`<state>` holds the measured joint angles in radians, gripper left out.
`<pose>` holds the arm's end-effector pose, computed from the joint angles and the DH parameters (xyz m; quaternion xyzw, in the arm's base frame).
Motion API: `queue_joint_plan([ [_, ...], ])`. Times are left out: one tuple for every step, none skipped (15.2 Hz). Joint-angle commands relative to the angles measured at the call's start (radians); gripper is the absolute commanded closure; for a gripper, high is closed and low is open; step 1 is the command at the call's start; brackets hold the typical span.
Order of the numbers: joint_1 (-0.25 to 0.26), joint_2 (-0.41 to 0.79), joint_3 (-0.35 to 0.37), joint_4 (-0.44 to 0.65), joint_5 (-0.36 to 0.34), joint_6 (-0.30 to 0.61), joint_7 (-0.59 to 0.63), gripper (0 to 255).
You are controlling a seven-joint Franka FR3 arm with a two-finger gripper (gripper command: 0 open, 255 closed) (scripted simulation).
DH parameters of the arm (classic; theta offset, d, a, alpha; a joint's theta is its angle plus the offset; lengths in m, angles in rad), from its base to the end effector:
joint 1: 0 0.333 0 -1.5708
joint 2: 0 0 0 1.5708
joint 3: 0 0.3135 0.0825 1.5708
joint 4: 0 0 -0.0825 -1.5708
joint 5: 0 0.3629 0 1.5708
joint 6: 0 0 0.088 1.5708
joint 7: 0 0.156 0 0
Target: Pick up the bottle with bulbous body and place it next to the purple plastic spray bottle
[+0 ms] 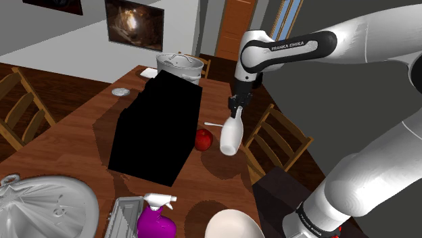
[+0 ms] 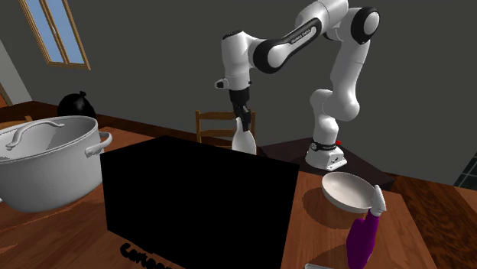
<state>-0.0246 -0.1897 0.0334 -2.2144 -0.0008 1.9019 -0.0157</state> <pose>0.4525 0.0041 0.4058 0.9980 0.0119 -0.0614 0.0033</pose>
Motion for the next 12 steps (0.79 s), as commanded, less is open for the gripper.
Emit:
queue_joint_plan([
  [-0.001, -0.008, -0.001, 0.019, 0.000, -0.027, -0.002, 255],
  [-0.001, -0.012, -0.001, 0.029, 0.000, -0.041, -0.002, 255],
  [-0.001, -0.015, -0.001, 0.040, 0.000, -0.054, -0.002, 255],
  [-0.001, -0.018, -0.001, 0.050, 0.000, -0.068, -0.002, 255],
  [-0.001, -0.020, -0.001, 0.061, 0.000, -0.082, -0.002, 255],
  [-0.001, -0.023, -0.001, 0.072, 0.000, -0.095, -0.002, 255],
  [-0.001, -0.025, -0.001, 0.084, 0.000, -0.109, -0.003, 255],
  [-0.001, -0.027, -0.002, 0.095, 0.000, -0.122, -0.003, 255],
  [-0.001, -0.029, -0.002, 0.107, 0.000, -0.136, -0.003, 255],
  [-0.001, -0.031, -0.002, 0.118, 0.000, -0.149, -0.003, 255],
  [-0.001, -0.032, -0.002, 0.131, 0.000, -0.162, -0.003, 255],
  [-0.001, -0.033, -0.002, 0.143, 0.000, -0.176, -0.003, 255],
])
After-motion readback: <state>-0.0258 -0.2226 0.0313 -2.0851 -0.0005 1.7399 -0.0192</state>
